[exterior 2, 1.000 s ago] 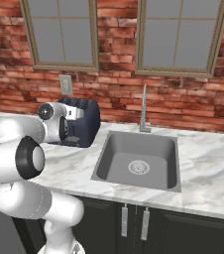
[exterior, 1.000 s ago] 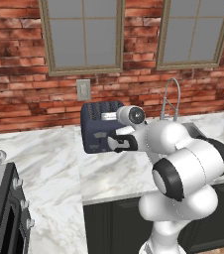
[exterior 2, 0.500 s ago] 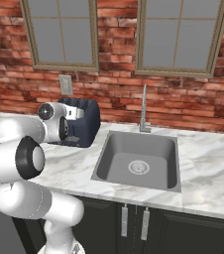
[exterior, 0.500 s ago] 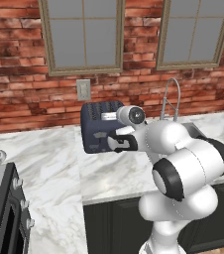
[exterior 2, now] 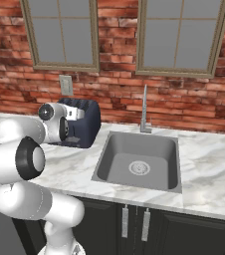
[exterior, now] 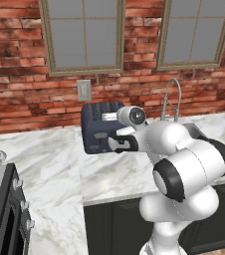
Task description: Start the toaster. Once the lever pops up, take the bread to the plate on the dining counter.
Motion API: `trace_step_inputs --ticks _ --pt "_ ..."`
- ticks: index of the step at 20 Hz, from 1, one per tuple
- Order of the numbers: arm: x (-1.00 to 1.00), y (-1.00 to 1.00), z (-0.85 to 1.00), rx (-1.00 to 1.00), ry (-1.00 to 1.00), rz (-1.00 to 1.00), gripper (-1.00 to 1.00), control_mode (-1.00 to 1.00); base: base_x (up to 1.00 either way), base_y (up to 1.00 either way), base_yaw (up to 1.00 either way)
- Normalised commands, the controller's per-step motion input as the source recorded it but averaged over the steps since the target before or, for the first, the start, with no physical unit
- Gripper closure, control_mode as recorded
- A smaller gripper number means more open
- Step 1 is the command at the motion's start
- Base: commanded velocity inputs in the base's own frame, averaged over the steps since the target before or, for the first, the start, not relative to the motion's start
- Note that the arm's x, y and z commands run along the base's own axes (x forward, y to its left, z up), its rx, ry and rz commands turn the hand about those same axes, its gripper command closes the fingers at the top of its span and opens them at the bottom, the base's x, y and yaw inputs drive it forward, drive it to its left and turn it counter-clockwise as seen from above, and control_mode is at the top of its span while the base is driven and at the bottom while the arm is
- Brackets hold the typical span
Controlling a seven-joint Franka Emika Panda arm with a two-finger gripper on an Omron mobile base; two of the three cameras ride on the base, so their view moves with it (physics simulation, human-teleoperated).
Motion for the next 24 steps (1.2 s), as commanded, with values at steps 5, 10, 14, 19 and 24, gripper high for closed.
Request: trace_step_inputs --ticks 5,10,14,19,24 --pt "0.0 0.0 0.0 0.0 0.0 0.0 -1.0 -1.0 0.0 0.0 0.0" --pt "0.0 0.0 0.0 0.0 0.0 0.0 -1.0 -1.0 0.0 0.0 0.0" --pt "0.0 0.0 0.0 0.0 0.0 0.0 -1.0 -1.0 0.0 0.0 0.0" --pt "0.0 0.0 0.0 0.0 0.0 0.0 -1.0 -1.0 0.0 0.0 0.0" --pt "0.0 0.0 0.0 0.0 0.0 0.0 -1.0 -1.0 0.0 0.0 0.0"
